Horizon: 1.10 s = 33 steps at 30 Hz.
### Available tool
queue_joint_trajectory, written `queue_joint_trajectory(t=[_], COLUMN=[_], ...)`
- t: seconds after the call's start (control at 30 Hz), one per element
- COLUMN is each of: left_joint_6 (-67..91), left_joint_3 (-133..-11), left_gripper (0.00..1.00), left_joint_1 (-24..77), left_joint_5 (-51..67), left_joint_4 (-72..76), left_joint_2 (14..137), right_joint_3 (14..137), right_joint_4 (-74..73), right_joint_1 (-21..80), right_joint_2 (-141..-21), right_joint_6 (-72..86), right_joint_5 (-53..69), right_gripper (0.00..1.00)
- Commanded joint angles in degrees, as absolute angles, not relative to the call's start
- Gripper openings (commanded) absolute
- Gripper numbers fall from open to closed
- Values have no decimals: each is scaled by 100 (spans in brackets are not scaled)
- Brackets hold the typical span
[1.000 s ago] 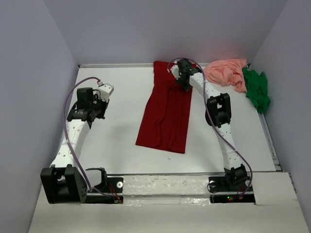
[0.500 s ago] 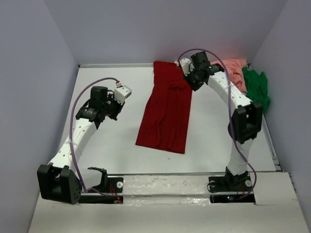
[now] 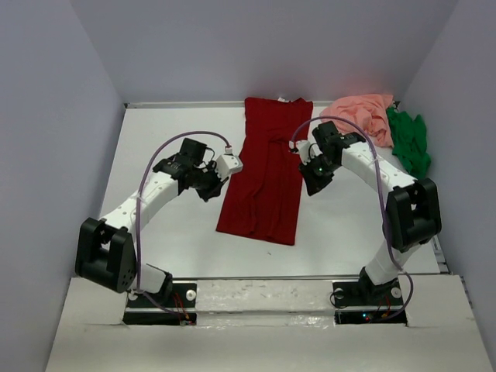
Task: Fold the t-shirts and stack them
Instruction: Rotate the tshirt 90 degrees
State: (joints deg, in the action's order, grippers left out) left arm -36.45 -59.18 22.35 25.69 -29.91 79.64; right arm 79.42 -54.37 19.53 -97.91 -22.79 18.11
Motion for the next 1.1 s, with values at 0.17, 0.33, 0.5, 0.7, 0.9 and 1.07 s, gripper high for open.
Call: queue_joint_trajectory(t=[0.17, 0.33, 0.5, 0.7, 0.9, 1.07], left_joint_6=[-3867, -3902, -3990, -3946, -3955, -3955], left_joint_3=[-5976, -5942, -5766, -5599, -5511, -5397], left_gripper=[8, 6, 4, 3, 1, 0], left_joint_1=[2346, 2609, 2847, 2997, 3111, 3278], left_joint_5=[2839, 2944, 2778, 2558, 2426, 2356], left_joint_4=[-2558, -2435, -2347, -2127, -2013, -1969], left_joint_2=[8568, 8920, 9193, 9351, 9518, 9650], right_joint_3=[7716, 8067, 8104, 8068, 8472, 9157], right_joint_4=[-5431, -5625, -5730, -5660, -5695, -5932], right_joint_1=[1960, 2013, 2188, 2241, 2241, 2241], right_joint_2=[-9746, -10413, -10661, -10836, -11214, -11627], right_joint_6=[-2083, -2118, -2188, -2145, -2066, -2057], right_joint_5=[2382, 2645, 2646, 2549, 2470, 2373], right_gripper=[0, 0, 0, 0, 0, 0])
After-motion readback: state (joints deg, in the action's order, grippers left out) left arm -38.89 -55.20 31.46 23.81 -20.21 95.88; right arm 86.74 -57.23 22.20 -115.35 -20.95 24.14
